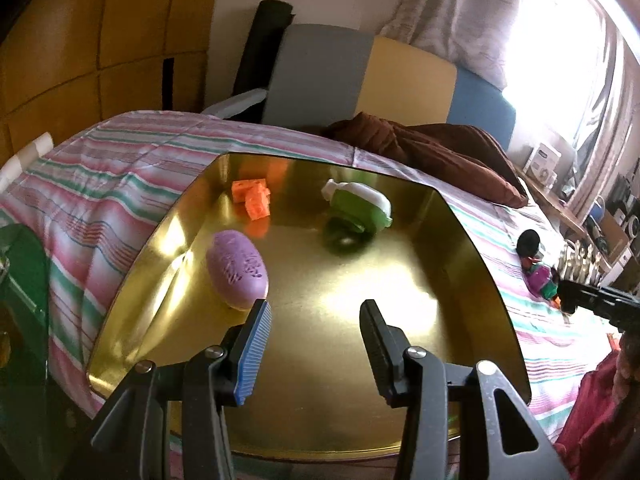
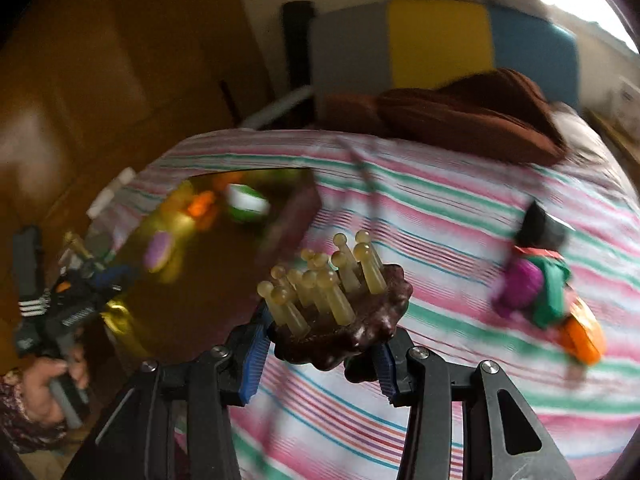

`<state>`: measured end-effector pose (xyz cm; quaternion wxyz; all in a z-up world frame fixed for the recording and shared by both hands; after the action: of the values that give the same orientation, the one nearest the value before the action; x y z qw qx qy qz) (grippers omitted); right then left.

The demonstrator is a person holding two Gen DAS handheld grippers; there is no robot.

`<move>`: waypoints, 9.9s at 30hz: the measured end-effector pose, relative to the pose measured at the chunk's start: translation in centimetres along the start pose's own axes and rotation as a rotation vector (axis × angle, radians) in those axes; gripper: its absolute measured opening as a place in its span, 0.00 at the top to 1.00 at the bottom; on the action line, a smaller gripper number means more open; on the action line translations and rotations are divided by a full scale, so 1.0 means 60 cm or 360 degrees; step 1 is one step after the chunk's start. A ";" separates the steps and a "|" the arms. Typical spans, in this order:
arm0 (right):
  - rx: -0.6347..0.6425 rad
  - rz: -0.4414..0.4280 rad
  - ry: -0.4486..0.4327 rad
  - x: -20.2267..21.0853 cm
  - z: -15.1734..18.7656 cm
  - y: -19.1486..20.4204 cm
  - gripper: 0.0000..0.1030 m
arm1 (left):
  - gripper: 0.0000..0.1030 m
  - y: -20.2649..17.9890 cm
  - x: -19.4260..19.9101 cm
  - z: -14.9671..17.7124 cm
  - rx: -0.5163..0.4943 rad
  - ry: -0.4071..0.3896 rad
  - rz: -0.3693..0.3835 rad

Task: Organize rigid objects
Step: 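Carry the brown pegged toy into the tray and release with the right tool, then move both tools from the tray back toward the toy pile, then grasp the yellow plastic piece with the right tool while the left tool grasps the magenta cup, then carry the magenta ball-topped cup into the tray and release with the left tool, then carry the yellow plastic piece into the tray and release with the right tool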

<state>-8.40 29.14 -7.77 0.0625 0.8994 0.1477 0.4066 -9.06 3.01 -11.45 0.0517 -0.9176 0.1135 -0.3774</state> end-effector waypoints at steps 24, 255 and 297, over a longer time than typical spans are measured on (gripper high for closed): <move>0.0320 -0.0113 0.0434 -0.272 -0.065 0.274 0.55 | 0.55 0.070 0.027 0.000 0.0164 -0.0029 -0.0060; -0.0348 0.0291 0.0414 -0.018 0.078 -0.343 0.69 | 0.69 -0.156 -0.043 -0.028 -0.0097 0.0128 0.0308; -0.0248 0.0286 0.0236 -0.006 0.046 -0.313 0.69 | 0.53 -0.098 -0.015 0.010 -0.0181 -0.0054 0.0071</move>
<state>-10.61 46.87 -14.21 0.0844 0.8689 0.0386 0.4862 -8.25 8.92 -11.45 0.0098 -0.9225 0.1544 -0.3536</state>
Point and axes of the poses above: each gripper's, at about its wrist camera, not at the fingertips, and x roughly against the way its jaws point, y to its left, z to its underside, the point moved 8 cm from there along -x, roughly the way its jaws point, and after that the axes turned 2 degrees about -x, right-handed, at the moved point
